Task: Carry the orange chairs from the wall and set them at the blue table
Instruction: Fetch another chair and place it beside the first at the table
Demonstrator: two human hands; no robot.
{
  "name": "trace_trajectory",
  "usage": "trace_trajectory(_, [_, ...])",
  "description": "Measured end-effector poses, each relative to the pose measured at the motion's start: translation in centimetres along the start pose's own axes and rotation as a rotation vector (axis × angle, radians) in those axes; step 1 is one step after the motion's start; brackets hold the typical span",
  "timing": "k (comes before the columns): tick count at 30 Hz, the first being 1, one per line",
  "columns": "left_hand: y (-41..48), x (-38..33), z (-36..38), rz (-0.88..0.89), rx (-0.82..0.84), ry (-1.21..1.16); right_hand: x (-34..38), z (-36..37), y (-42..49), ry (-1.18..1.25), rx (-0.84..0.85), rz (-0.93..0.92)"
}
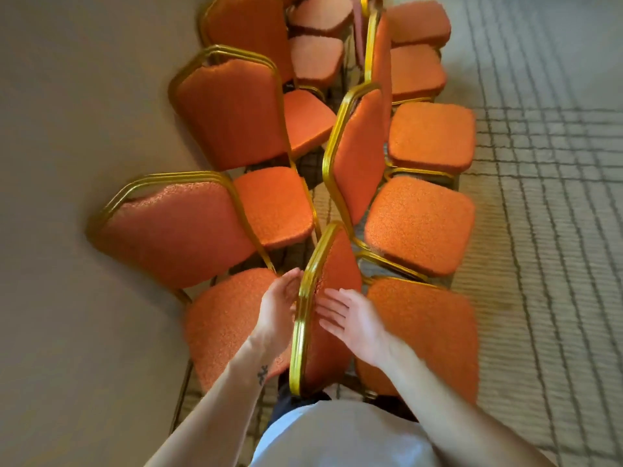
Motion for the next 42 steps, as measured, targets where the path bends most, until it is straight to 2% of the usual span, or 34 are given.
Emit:
trace_trajectory(5, [1.9,-1.2,0.2,-0.078,0.28,0.148,-2.3,1.9,0.3,0.04,-0.117,-0.076])
trace_trajectory(12, [2.3,-1.1,-1.9,-0.184,0.321,0.175,-5.4,3.0,0.2,0.076,-0.286,-0.184])
trace_trajectory(19, [-1.3,-1.5,-0.2,-0.202,0.544,0.428,-6.9,2.5,-4.0,-0.021,-0.442,-0.268])
trace_trajectory(26, [-4.5,0.4,3.0,-0.021,0.575,0.659,-6.7,0.6,-10.3,-0.107,-0.444,-0.337])
trace_trajectory(29, [-7.4,1.3,5.5,0.025,0.657,0.784,-6.6,-0.8,-13.6,-0.193,-0.504,-0.388])
trace_trajectory(32, [-7.7,2.6,7.3,0.086,0.654,0.905,-6.7,-1.5,-16.8,-0.205,-0.532,-0.441])
trace_trajectory(38, [-7.4,3.7,9.8,0.328,0.76,0.942,-6.9,-4.3,-19.6,-0.276,-0.658,-0.558])
trace_trajectory(42, [-7.6,4.5,11.3,0.468,0.754,1.175,-6.6,-4.8,-19.4,-0.305,-0.748,-0.558])
Point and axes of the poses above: each hand's wrist, its own y-axis towards the middle knuckle, its own z-axis out of the palm, x = y × z, the point moved 2 cm from there along y, towards the middle knuckle, and after that the axes turned 9 degrees about x, right-handed, at the moved point
